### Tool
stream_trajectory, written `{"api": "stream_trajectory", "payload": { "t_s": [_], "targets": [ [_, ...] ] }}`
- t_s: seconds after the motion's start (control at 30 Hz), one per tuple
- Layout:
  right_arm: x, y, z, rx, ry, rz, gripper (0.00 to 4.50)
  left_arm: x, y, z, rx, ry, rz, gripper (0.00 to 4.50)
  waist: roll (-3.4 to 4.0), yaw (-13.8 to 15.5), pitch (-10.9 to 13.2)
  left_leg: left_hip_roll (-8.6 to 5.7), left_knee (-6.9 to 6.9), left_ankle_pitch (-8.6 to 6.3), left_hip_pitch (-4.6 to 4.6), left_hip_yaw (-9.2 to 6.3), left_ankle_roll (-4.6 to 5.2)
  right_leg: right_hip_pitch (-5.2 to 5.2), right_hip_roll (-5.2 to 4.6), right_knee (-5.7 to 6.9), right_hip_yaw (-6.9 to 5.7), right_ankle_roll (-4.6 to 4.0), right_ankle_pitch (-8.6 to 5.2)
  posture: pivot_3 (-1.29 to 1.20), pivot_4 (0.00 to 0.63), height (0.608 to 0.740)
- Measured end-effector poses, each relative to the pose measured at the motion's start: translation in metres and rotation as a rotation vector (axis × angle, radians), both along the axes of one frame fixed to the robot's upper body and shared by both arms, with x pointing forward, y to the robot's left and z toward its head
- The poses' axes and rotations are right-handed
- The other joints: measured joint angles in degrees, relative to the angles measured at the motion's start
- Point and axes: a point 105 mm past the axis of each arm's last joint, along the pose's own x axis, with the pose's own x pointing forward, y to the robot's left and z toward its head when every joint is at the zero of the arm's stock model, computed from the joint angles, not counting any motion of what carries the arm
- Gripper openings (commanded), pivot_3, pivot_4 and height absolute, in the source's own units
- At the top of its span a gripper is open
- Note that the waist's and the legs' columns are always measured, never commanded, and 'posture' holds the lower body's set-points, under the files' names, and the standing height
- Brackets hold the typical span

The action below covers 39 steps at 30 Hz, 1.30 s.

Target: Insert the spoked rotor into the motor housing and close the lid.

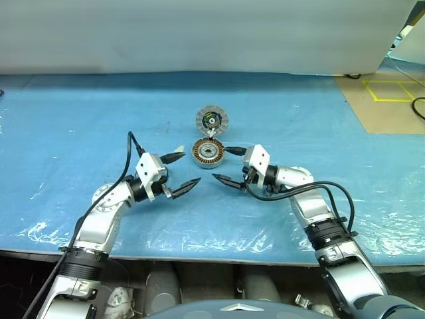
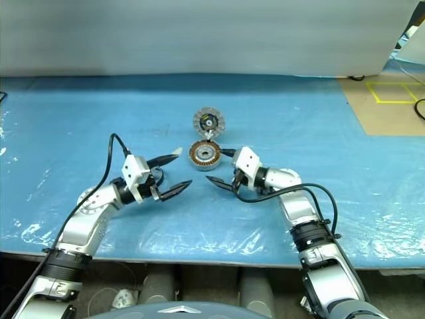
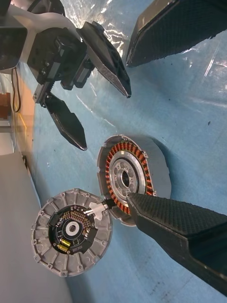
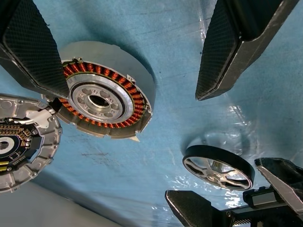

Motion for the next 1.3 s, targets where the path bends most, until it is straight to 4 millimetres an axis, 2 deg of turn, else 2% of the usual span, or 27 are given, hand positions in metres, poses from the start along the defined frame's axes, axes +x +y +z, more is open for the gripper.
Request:
{"api": "stream_trajectory", "payload": {
  "t_s": [0.27,0.47,0.8,0.97,1.13,1.3],
  "targets": [
    [-0.001,0.000,-0.003,-0.006,0.036,0.013,4.50,0.000,0.000,0.002,-0.002,-0.016,-0.001,4.47,0.00,0.01,0.00,0.00,0.00,0.00,0.00,0.00,0.00,0.00,0.00,0.00,0.00,0.00,0.00,0.00,0.150,0.740],
    [0.001,0.004,0.003,0.003,0.026,0.018,4.50,-0.002,0.001,-0.002,-0.001,-0.007,0.003,4.47,0.00,-0.04,0.00,0.01,0.00,0.00,0.00,0.00,0.00,0.00,0.00,0.00,0.00,0.00,0.00,0.00,0.150,0.740],
    [0.014,0.033,0.025,-0.107,-0.020,0.117,4.50,-0.005,0.013,-0.009,0.002,0.015,0.056,4.47,0.00,-0.08,0.00,0.02,0.00,0.00,-0.01,0.00,0.00,-0.01,0.01,0.00,-0.02,0.00,0.00,0.00,0.150,0.740],
    [0.017,0.039,0.013,-0.205,-0.028,0.167,4.50,-0.006,0.014,-0.009,-0.001,0.014,0.072,4.47,0.00,-0.03,0.00,0.02,0.01,0.00,-0.01,0.00,0.00,0.00,0.00,0.00,-0.03,-0.01,0.00,0.00,0.150,0.740],
    [0.017,0.035,-0.003,-0.277,-0.032,0.199,4.50,-0.008,0.016,-0.010,-0.003,0.015,0.087,4.47,0.00,-0.05,0.00,0.03,0.01,0.00,-0.02,0.00,0.00,-0.01,0.00,0.01,-0.03,-0.01,0.00,0.00,0.150,0.740],
    [0.021,0.033,-0.006,-0.325,-0.060,0.203,4.50,-0.008,0.017,-0.010,-0.004,0.014,0.093,4.47,0.00,-0.11,0.00,0.08,0.08,0.00,-0.01,0.00,0.00,-0.01,0.00,0.04,-0.02,-0.02,0.00,0.00,0.150,0.740]
  ]
}}
